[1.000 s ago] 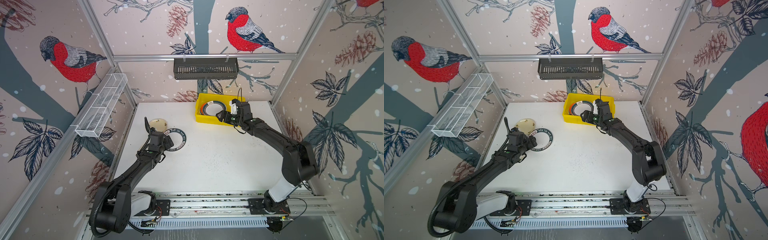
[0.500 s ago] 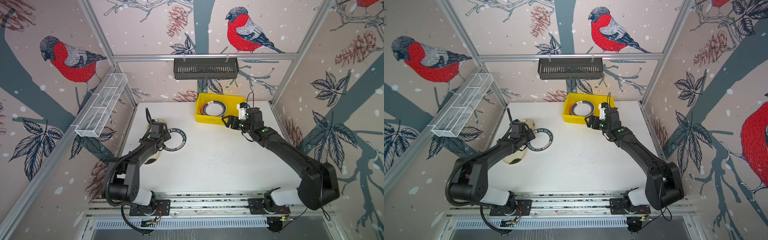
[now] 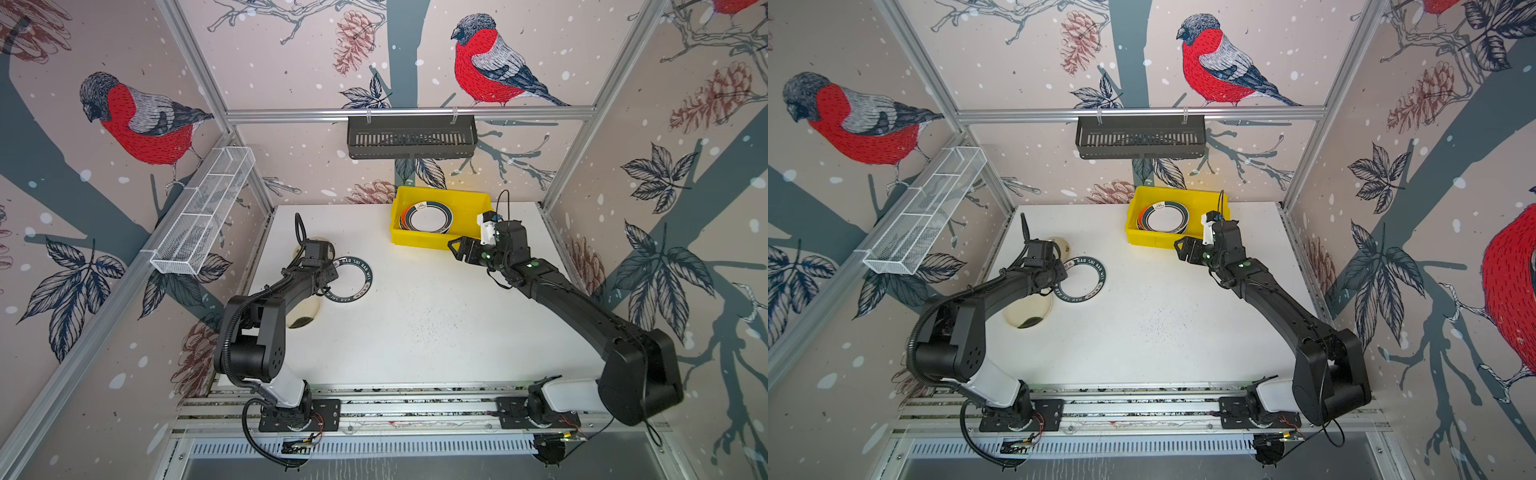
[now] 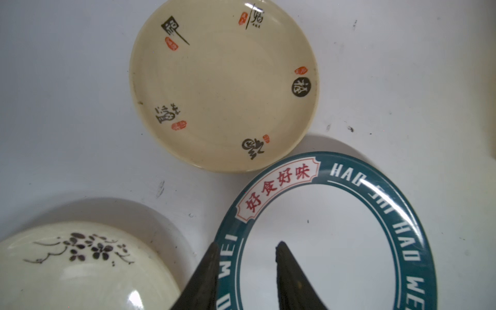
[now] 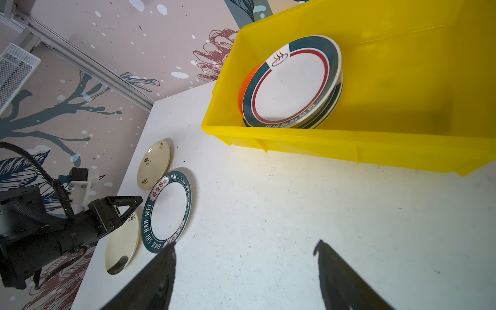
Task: Place the plates into the plastic bin on the countertop
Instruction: Rotate the plate at the center of the table.
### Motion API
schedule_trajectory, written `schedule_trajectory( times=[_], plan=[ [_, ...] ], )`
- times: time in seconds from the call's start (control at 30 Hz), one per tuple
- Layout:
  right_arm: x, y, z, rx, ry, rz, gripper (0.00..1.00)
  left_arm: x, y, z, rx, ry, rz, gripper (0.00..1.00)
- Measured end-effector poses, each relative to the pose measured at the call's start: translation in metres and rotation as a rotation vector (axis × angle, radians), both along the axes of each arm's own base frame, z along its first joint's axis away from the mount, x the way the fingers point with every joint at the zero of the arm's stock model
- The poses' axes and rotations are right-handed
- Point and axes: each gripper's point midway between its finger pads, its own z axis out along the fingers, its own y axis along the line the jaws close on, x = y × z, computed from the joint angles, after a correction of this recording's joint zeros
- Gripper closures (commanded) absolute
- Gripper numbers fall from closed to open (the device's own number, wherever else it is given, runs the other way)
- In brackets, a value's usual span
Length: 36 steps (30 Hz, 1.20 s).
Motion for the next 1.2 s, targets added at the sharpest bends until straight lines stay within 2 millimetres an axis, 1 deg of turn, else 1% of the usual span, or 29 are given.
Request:
schedule_trajectory(
  times=[0.2, 0.23, 0.27, 0.3, 0.33, 0.37, 0.4, 0.53, 0.7, 0.77, 0.9, 1.07, 1.2],
  plan=[
    [0.001, 0.001, 0.002, 0.000, -0.001, 0.001, 0.18, -0.005, -0.001, -0.015, -0.017, 0.052, -0.014, 0.62],
    [0.002, 0.001, 0.001, -0.001, 0.001, 0.001, 0.18, -0.005, -0.002, -0.017, -0.024, 0.056, -0.018, 0.66],
    [0.002, 0.001, -0.001, -0.003, 0.007, 0.001, 0.18, -0.005, -0.002, -0.018, -0.027, 0.060, -0.019, 0.79],
    [0.001, 0.001, -0.003, -0.006, 0.015, 0.001, 0.18, -0.005, -0.003, -0.020, -0.029, 0.063, -0.020, 0.85],
    [0.000, 0.001, -0.005, -0.008, 0.022, 0.002, 0.18, -0.006, -0.002, -0.022, -0.031, 0.069, -0.021, 0.84],
    [0.000, 0.000, -0.006, -0.010, 0.027, 0.001, 0.18, -0.007, -0.002, -0.025, -0.025, 0.077, -0.028, 0.77],
    [0.000, 0.001, -0.006, -0.011, 0.028, 0.002, 0.18, -0.008, -0.003, -0.027, -0.028, 0.086, -0.038, 0.75],
    [-0.001, 0.001, -0.006, -0.011, 0.029, 0.004, 0.18, -0.008, -0.006, -0.029, -0.042, 0.089, -0.047, 0.68],
    [-0.001, 0.004, -0.006, -0.012, 0.030, 0.010, 0.18, -0.008, -0.007, -0.033, -0.047, 0.095, -0.050, 0.67],
    [-0.001, 0.006, -0.007, -0.013, 0.032, 0.014, 0.18, -0.008, -0.009, -0.036, -0.058, 0.101, -0.063, 0.67],
    [-0.001, 0.009, -0.010, -0.015, 0.040, 0.019, 0.18, -0.002, -0.017, -0.037, -0.091, 0.072, -0.088, 0.67],
    [-0.002, 0.013, -0.010, -0.017, 0.042, 0.029, 0.19, 0.006, -0.033, -0.037, -0.124, 0.030, -0.136, 0.67],
    [-0.004, 0.018, -0.011, -0.018, 0.044, 0.043, 0.19, 0.009, -0.054, -0.037, -0.134, 0.012, -0.184, 0.66]
  ],
)
